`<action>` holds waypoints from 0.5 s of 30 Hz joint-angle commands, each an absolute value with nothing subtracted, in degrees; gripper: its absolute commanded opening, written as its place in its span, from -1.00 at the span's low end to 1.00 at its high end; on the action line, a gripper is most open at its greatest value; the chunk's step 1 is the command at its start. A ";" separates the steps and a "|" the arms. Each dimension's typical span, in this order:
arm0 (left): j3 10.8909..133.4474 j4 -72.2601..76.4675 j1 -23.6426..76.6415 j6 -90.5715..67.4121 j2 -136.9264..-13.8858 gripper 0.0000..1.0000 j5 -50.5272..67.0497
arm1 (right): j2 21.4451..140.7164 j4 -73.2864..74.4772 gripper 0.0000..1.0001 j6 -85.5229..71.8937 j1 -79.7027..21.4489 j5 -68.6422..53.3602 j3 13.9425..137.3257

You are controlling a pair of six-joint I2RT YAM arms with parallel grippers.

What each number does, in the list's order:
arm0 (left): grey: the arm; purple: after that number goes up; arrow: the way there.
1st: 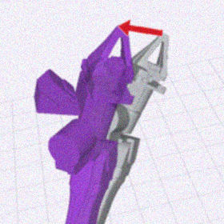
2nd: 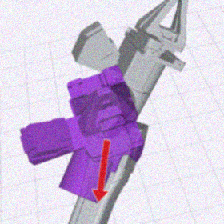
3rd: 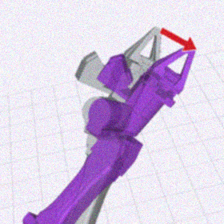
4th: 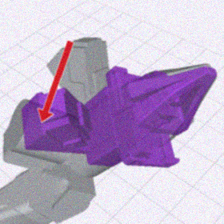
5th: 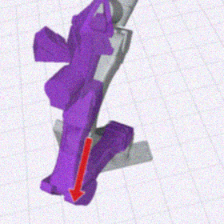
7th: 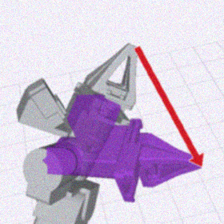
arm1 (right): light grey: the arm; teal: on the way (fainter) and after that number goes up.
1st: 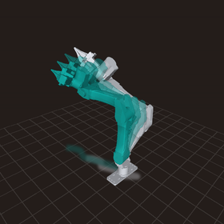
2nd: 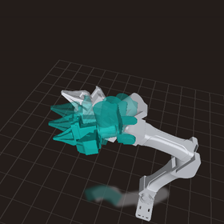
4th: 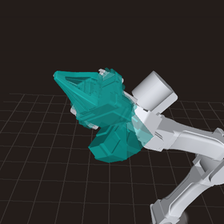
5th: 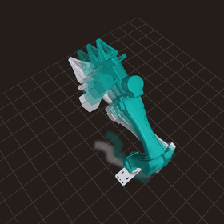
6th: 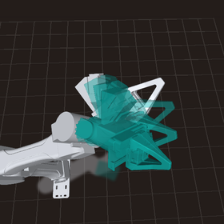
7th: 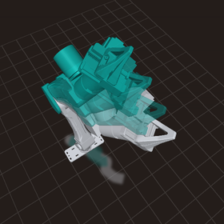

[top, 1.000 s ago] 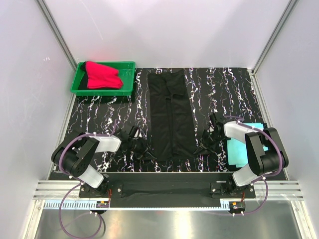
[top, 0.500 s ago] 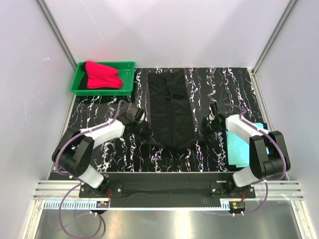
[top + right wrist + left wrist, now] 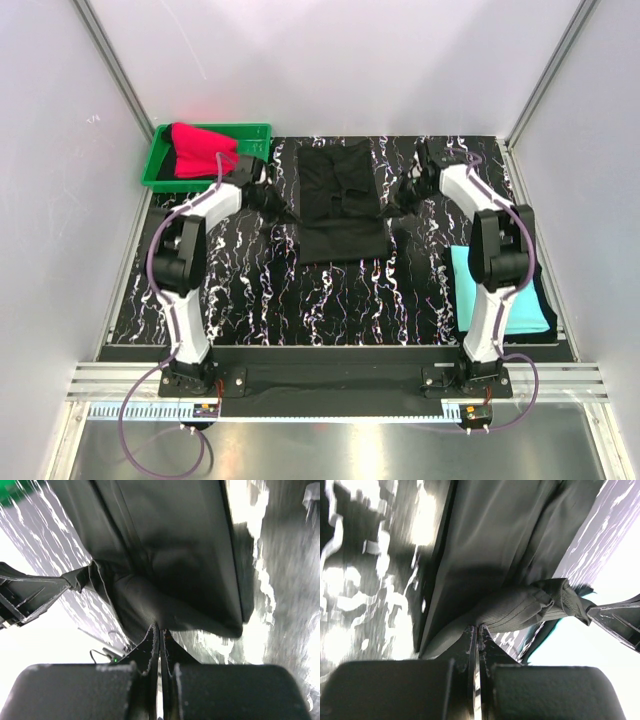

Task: Fold and stack the t-shirts
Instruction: Fold the tshirt

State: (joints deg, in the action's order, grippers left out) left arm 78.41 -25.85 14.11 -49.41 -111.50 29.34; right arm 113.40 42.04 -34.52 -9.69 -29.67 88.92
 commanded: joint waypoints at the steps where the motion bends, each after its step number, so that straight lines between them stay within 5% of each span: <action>1: 85.51 -26.90 13.80 -48.60 -115.21 -1.00 32.08 | 118.03 46.93 -1.00 -31.73 -8.35 -30.93 98.06; 15: 99.14 -26.98 12.31 -49.75 -126.29 -1.00 36.30 | 131.22 49.39 -1.00 -27.60 -6.50 -36.74 111.44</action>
